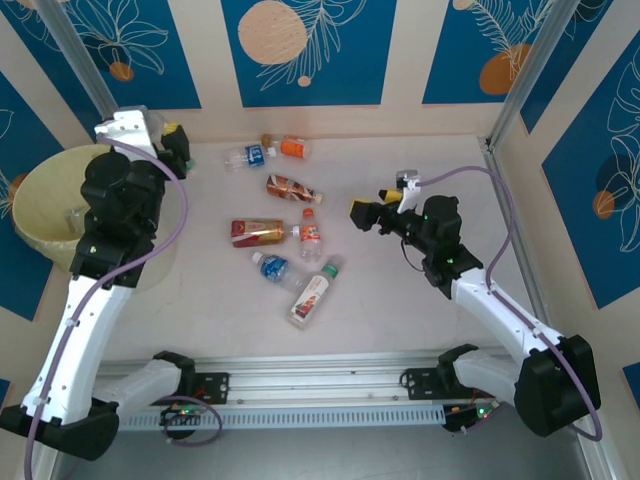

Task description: Put the plastic bottles in the bin

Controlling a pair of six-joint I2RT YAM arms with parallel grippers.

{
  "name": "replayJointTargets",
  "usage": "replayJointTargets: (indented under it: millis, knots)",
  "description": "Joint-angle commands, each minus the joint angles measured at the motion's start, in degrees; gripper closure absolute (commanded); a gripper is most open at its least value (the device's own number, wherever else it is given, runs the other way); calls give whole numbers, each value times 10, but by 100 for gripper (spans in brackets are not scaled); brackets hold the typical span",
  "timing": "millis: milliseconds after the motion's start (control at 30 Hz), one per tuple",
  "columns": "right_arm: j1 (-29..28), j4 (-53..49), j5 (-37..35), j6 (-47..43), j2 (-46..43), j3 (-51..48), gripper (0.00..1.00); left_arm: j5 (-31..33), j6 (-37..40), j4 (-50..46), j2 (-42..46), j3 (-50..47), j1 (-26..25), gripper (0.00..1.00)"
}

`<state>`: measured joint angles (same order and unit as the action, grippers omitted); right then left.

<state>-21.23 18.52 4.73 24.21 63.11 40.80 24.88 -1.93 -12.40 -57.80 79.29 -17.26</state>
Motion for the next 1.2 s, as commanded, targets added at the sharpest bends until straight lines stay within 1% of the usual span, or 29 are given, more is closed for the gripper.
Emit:
replayJointTargets:
  millis: [0,67,100,233,400,467,567,800,900,1033,1167]
  knots:
    - [0,-23,37,-2,16,38,1,121,99,54,-1,28,3,53]
    - [-1,-27,42,-2,28,51,1,163,135,69,-13,38,13,53]
    - [-2,-26,44,-2,34,57,1,172,141,66,-20,44,25,53]
    - [-3,-22,58,-3,48,72,1,179,124,12,-42,75,80,52]
    - [-5,-33,57,-7,51,80,1,150,80,-45,-71,90,174,50]
    - [-5,-39,53,-9,51,83,1,145,77,-61,-85,96,199,50]
    - [-5,-50,51,-9,49,89,1,156,82,-61,-109,97,231,50]
    - [-4,-76,40,-25,46,103,1,146,68,-86,-156,100,313,50]
    - [-3,-81,37,-34,49,109,1,150,68,-88,-163,92,343,50]
    - [-2,-81,40,-34,59,119,1,158,78,-56,-171,59,360,46]
    - [-3,-95,47,-34,66,136,1,213,118,-24,-215,52,375,44]
